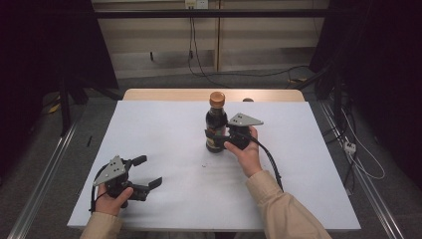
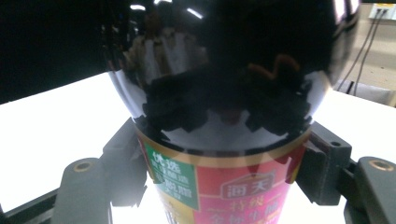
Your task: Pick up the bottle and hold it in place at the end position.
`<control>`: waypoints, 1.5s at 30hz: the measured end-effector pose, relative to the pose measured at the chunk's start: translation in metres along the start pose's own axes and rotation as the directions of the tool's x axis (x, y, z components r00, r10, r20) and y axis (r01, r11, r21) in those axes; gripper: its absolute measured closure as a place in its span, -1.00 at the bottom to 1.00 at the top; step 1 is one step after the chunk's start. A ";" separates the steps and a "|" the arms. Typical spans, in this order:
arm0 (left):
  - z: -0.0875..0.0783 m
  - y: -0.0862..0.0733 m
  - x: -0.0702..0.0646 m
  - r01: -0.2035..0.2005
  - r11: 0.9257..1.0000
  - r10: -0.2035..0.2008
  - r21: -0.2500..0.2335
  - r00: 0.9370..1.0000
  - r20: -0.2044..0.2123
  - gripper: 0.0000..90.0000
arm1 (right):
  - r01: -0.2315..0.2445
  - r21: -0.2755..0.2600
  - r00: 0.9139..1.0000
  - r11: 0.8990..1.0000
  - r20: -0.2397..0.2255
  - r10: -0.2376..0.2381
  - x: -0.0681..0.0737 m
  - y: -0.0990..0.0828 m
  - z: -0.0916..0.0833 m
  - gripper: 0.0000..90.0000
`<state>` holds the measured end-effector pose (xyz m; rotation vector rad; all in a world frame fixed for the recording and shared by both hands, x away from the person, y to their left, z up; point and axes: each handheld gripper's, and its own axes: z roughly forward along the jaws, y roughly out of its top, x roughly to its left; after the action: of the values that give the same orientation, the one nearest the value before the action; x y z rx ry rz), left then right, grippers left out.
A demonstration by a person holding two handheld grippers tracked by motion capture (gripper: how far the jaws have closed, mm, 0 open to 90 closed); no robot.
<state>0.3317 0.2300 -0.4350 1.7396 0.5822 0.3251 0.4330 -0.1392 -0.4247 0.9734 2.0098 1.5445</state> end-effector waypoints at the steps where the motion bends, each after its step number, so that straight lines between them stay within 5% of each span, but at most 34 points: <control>1: 0.000 0.000 0.000 0.000 1.000 0.000 0.000 1.000 -0.001 -0.93 | 0.007 0.005 1.000 1.000 0.010 -0.007 0.001 0.000 0.000 -0.36; 4: 0.001 0.000 0.001 0.007 1.000 -0.007 -0.002 1.000 -0.001 -0.93 | 0.019 0.009 0.999 1.000 0.039 -0.019 0.004 -0.001 0.001 -0.39; 6: 0.002 0.000 0.002 0.000 1.000 0.000 0.003 1.000 0.000 -0.93 | 0.037 0.009 0.997 0.999 0.067 -0.038 0.006 -0.006 0.002 -0.57; 12: 0.003 -0.001 0.004 0.009 1.000 -0.009 -0.003 1.000 -0.004 -0.93 | -0.060 -0.024 0.992 0.998 0.112 0.063 0.006 -0.009 0.000 -0.67; 17: 0.003 -0.003 0.006 0.008 1.000 -0.008 0.010 1.000 -0.006 -0.93 | -0.091 -0.046 0.985 0.995 0.142 0.096 0.013 -0.008 0.000 -0.57; 23: -0.002 -0.004 0.005 0.008 1.000 -0.008 0.007 1.000 -0.010 -0.93 | -0.049 -0.041 0.985 0.998 0.164 0.055 0.019 -0.011 0.003 -0.37; 26: -0.004 -0.005 0.005 0.009 1.000 -0.008 0.010 1.000 -0.017 -0.93 | -0.025 -0.025 0.988 0.999 0.150 0.028 0.017 -0.009 0.002 -0.34; 31: -0.001 -0.004 0.004 0.017 1.000 -0.017 0.008 1.000 -0.015 -0.93 | 0.005 -0.011 0.998 1.000 0.059 -0.004 0.006 -0.008 0.000 -0.32; 41: 0.016 0.005 0.002 0.005 1.000 -0.005 0.014 1.000 0.001 -0.93 | 0.029 -0.008 0.998 1.000 -0.056 -0.030 -0.008 -0.008 -0.001 -0.32; 45: 0.023 0.011 0.000 0.024 1.000 -0.024 0.012 1.000 0.011 -0.93 | 0.037 -0.006 0.998 0.999 -0.058 -0.037 -0.008 -0.008 -0.001 -0.32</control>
<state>0.3455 0.2091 -0.4304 1.7438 0.5974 0.2958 0.4353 -0.1464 -0.4326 0.8938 2.0502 1.5740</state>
